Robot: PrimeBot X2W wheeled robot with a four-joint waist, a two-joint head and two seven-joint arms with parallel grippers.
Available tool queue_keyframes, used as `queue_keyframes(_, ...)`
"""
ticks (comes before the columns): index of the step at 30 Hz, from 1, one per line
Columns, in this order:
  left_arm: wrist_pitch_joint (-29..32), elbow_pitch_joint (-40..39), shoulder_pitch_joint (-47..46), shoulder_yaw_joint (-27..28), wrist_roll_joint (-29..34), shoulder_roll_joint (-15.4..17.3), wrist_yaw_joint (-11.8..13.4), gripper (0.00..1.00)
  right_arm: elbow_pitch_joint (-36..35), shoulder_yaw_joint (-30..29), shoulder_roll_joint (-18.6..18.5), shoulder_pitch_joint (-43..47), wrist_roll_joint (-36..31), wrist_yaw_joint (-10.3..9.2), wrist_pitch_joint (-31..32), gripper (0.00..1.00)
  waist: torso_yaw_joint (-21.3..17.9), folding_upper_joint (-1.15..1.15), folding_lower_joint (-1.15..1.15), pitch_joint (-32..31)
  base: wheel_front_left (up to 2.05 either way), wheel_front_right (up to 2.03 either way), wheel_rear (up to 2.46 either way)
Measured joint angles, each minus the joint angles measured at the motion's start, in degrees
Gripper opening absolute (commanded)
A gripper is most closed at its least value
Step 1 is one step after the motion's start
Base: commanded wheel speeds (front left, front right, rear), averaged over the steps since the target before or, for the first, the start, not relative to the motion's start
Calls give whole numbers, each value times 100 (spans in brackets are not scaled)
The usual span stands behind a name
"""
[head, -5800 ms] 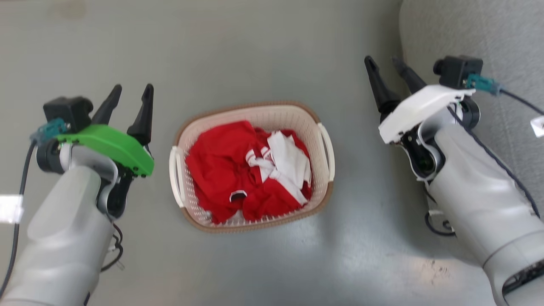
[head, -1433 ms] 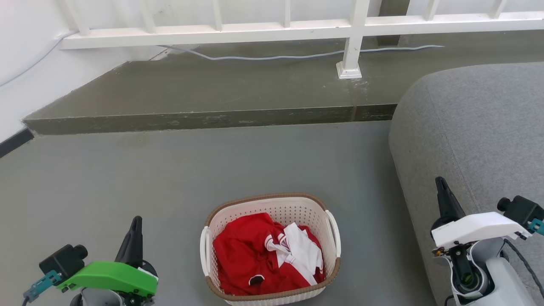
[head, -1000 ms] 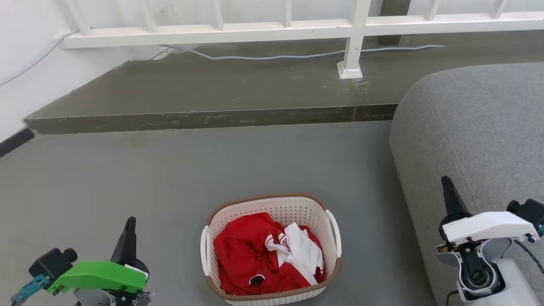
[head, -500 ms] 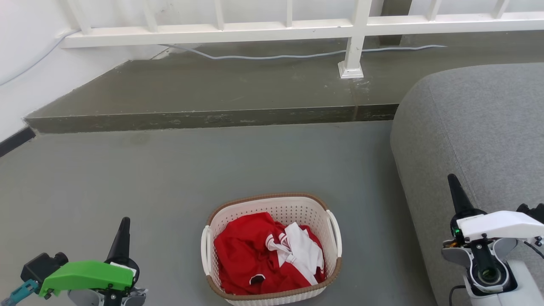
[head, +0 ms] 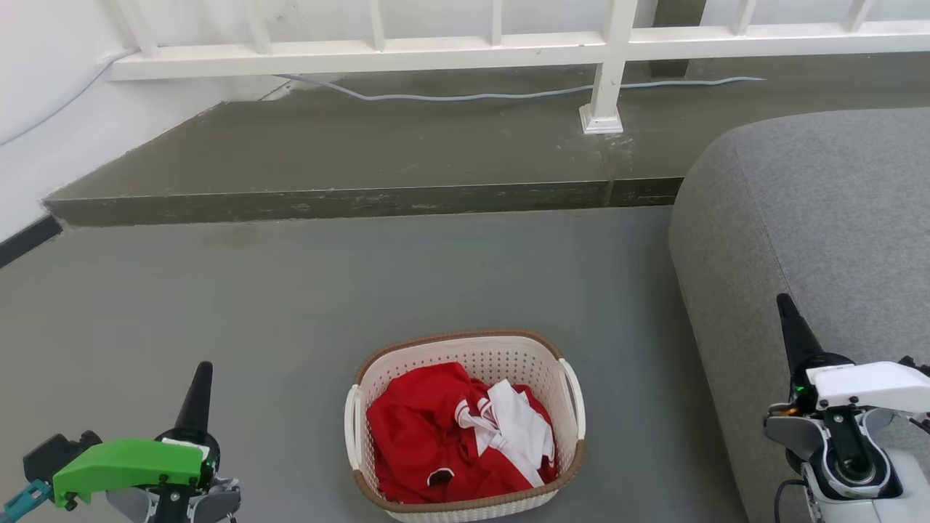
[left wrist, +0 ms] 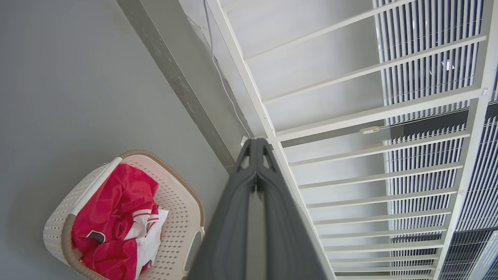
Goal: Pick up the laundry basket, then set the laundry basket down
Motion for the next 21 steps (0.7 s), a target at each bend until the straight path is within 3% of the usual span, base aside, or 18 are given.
queue_keyframes(21,355,-7,-69,308,-1240,-23,0,0,-76,-332,45,-1,1373,100,380,0,21,0,0,7,0,0,0)
